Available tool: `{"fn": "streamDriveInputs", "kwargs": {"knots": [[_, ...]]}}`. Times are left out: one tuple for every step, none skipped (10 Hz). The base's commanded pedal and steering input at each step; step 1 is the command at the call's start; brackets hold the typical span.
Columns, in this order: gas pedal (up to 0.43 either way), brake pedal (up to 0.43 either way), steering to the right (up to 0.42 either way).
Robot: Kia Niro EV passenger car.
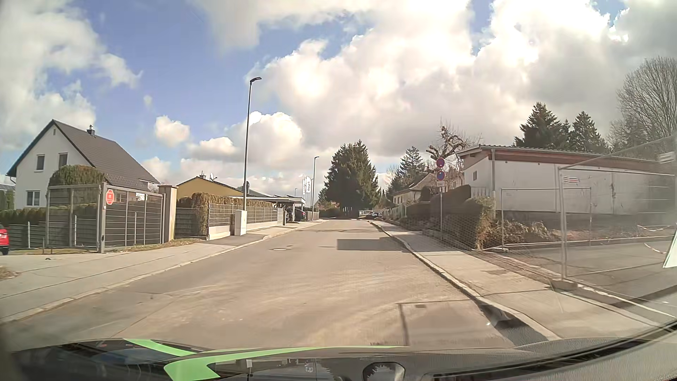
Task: Follow the waypoints while adhering to traffic rules and regulations
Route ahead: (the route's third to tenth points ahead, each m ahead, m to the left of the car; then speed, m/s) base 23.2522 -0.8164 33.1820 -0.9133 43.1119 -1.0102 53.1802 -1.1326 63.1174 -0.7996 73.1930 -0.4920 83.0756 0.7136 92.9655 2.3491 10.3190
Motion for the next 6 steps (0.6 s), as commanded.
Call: {"fn": "streamDriveInputs", "kwargs": {"knots": [[0.197,0.0,0.001],[0.197,0.0,0.005],[0.197,0.0,0.008],[0.197,0.0,0.008],[0.197,0.0,0.007],[0.197,0.0,0.008]]}}
